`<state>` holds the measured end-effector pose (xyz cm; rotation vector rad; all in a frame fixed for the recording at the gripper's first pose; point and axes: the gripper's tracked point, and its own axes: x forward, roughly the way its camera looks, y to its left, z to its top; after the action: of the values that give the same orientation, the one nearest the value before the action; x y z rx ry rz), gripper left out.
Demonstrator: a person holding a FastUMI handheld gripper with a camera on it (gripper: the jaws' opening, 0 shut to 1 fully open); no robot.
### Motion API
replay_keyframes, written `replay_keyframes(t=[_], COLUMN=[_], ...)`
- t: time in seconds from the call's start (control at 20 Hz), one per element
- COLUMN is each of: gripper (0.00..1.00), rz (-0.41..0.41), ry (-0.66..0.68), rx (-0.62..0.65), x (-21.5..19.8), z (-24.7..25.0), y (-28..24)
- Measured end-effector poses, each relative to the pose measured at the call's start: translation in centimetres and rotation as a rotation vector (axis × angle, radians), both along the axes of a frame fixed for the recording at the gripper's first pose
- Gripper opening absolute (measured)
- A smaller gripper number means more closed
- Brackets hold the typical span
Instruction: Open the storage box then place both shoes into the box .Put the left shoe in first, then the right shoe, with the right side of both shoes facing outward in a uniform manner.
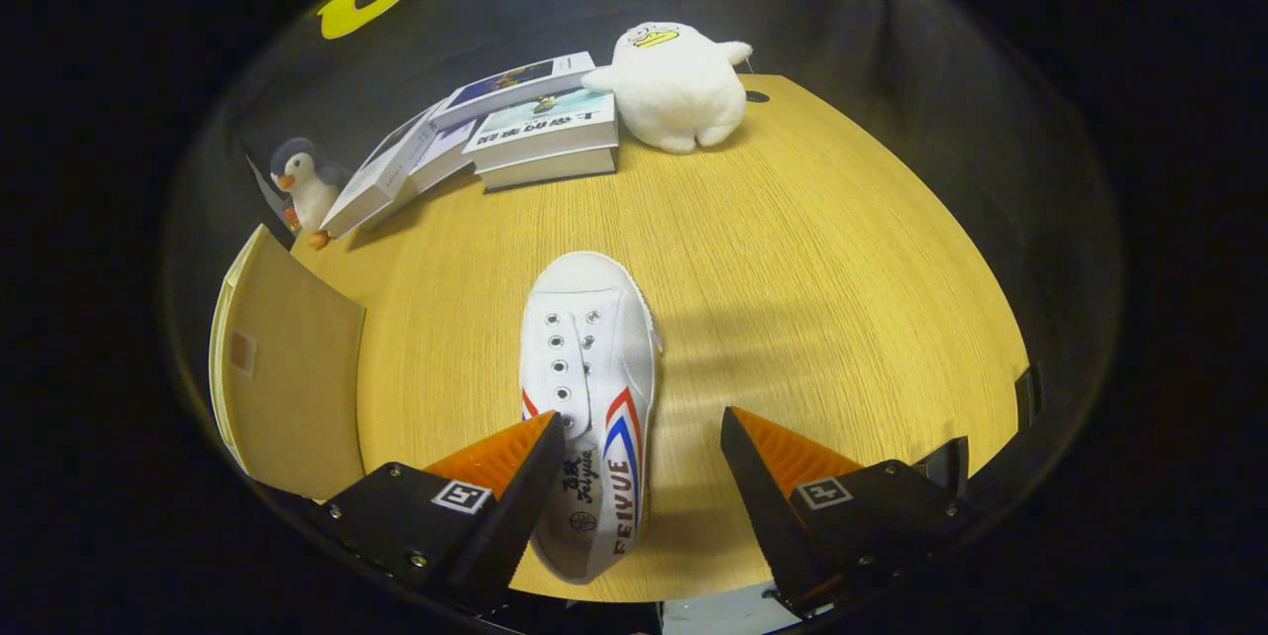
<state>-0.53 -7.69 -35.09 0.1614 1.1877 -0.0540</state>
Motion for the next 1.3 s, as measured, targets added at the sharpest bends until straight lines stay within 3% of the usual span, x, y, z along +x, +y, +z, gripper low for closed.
replay_keyframes(t=[0.25,0.5,0.65,0.7,0.75,0.85,0.9,1.0,1.1,1.3], gripper=[0.94,0.89,0.70,0.57,0.44,0.44,0.17,0.17,0.00,0.00], rz=[-0.001,0.005,0.008,0.005,0.019,-0.010,-0.026,-0.086,-0.116,-0.184], ry=[0.047,0.061,0.056,0.054,0.059,0.048,0.073,0.051,0.073,0.045], rx=[-0.013,0.051,0.095,0.083,0.077,0.061,0.081,0.094,0.142,0.263], x=[0.1,0.4,0.7,0.4,0.4,0.5,0.6,0.4,0.3,-0.3], z=[-2.2,-2.3,-2.4,-0.8,-2.2,-1.8,-1.9,-3.0,-2.1,0.4], y=[0.1,1.0,2.0,1.6,1.9,1.0,1.3,1.3,1.9,2.6])
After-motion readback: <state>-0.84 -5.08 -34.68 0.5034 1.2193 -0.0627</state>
